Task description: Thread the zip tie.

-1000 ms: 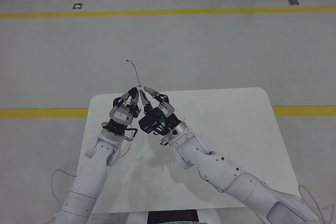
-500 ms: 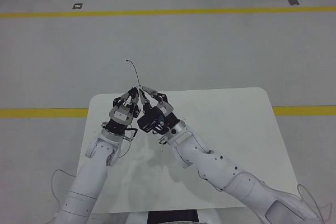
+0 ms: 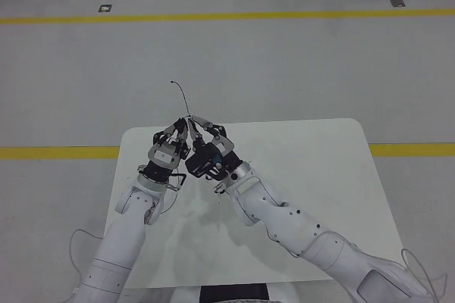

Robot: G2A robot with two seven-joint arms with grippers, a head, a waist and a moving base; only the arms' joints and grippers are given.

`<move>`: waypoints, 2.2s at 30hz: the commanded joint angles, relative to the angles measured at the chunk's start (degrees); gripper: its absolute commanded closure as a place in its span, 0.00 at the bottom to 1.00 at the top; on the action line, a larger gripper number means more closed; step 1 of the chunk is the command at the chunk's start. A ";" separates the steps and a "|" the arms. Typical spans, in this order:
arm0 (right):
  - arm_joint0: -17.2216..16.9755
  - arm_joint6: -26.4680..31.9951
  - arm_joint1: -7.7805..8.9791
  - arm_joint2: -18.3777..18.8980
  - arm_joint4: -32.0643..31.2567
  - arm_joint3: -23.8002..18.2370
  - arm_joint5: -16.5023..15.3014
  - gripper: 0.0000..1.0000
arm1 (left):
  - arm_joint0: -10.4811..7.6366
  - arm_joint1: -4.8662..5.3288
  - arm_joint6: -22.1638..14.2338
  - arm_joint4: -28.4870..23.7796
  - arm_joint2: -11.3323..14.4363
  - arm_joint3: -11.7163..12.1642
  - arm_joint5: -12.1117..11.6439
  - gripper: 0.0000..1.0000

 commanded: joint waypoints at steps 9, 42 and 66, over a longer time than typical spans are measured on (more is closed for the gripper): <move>0.02 -0.14 -0.24 0.17 0.00 0.33 0.00 0.93 | 0.00 0.00 0.00 0.00 0.00 0.00 0.00 1.00; 0.97 1.06 1.77 -1.12 0.00 0.79 0.00 1.00 | 0.00 0.00 0.00 0.00 0.00 0.00 0.00 1.00; 2.45 4.58 5.82 -4.28 0.00 -0.50 0.00 1.00 | 0.00 0.00 0.00 0.00 0.00 0.00 0.00 1.00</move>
